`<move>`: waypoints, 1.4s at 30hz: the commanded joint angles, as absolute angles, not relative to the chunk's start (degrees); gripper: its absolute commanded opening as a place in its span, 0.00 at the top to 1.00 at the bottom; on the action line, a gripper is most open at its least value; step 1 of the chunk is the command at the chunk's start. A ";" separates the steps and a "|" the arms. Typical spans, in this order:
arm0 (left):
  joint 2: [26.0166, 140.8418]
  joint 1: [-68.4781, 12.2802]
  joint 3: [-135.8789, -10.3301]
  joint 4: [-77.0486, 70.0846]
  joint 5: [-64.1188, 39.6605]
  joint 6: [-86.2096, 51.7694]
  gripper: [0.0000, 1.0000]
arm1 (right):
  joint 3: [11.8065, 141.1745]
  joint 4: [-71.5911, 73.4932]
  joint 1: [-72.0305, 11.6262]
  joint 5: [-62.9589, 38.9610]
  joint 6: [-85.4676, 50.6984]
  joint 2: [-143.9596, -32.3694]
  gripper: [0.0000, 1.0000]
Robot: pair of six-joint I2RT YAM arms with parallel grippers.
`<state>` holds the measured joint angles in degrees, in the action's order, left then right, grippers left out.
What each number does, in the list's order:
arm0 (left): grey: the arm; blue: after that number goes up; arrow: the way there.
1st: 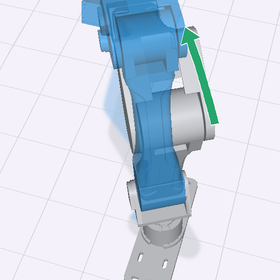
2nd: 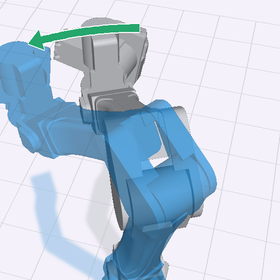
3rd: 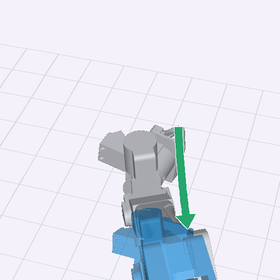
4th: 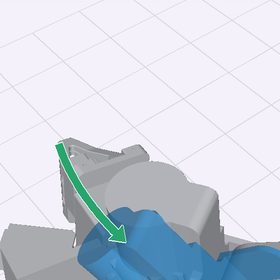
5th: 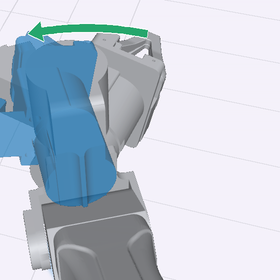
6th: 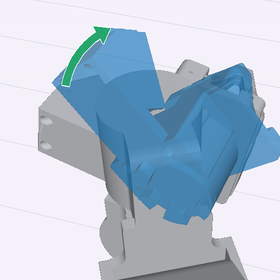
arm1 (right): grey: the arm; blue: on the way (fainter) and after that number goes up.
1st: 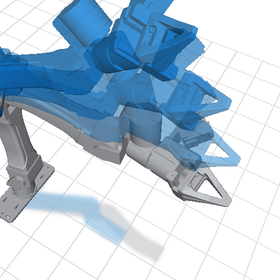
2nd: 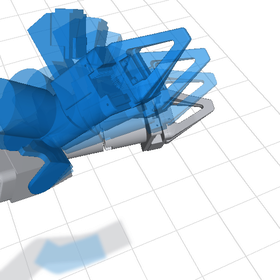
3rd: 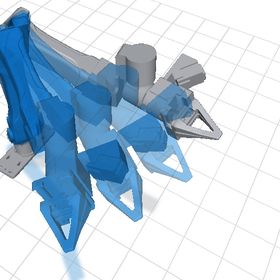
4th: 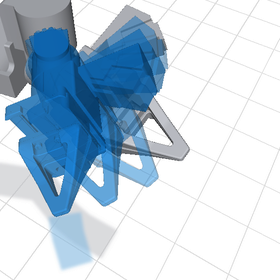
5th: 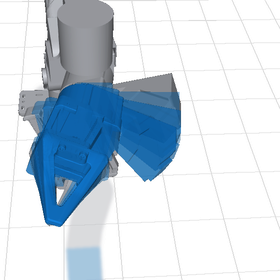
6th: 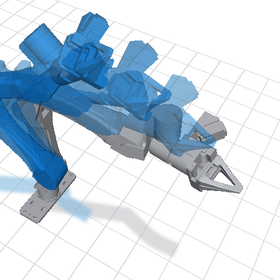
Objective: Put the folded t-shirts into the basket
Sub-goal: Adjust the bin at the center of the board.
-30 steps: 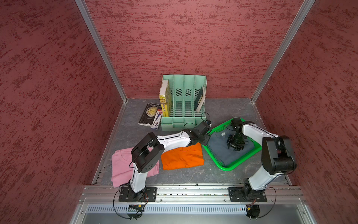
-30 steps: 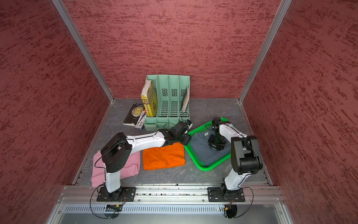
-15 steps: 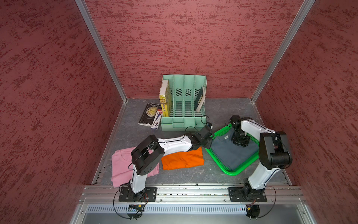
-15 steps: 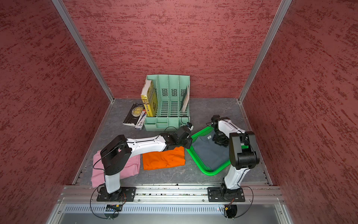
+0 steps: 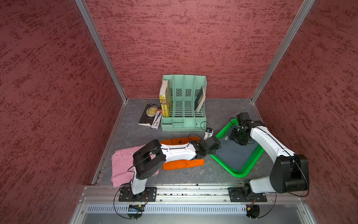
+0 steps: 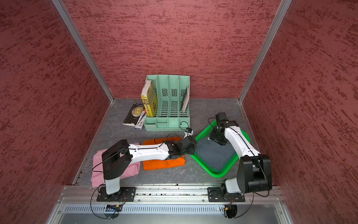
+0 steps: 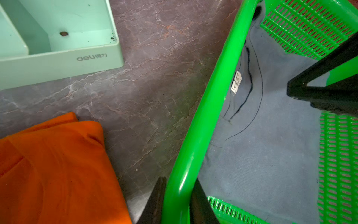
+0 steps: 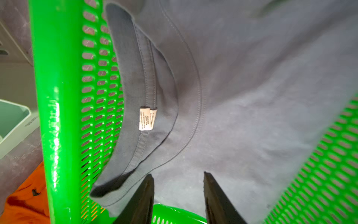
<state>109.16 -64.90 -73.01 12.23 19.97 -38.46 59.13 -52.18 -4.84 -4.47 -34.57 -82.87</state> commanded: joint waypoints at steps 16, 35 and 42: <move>109.19 -67.90 -74.85 21.02 35.43 -50.53 1.00 | 59.81 -57.52 -4.93 22.23 -33.87 -99.16 0.64; 110.06 -67.86 -75.74 17.15 33.25 -48.72 1.00 | 58.52 -49.13 -5.45 -10.10 -34.35 -82.96 0.52; 109.69 -67.85 -75.19 16.66 32.87 -49.25 1.00 | 54.27 -44.42 -5.49 -11.30 -36.32 -88.46 0.70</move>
<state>109.19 -68.47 -74.48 18.20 28.25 -50.54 56.25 -47.05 -5.17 -10.48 -34.92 -86.65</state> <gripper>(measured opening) 0.215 0.305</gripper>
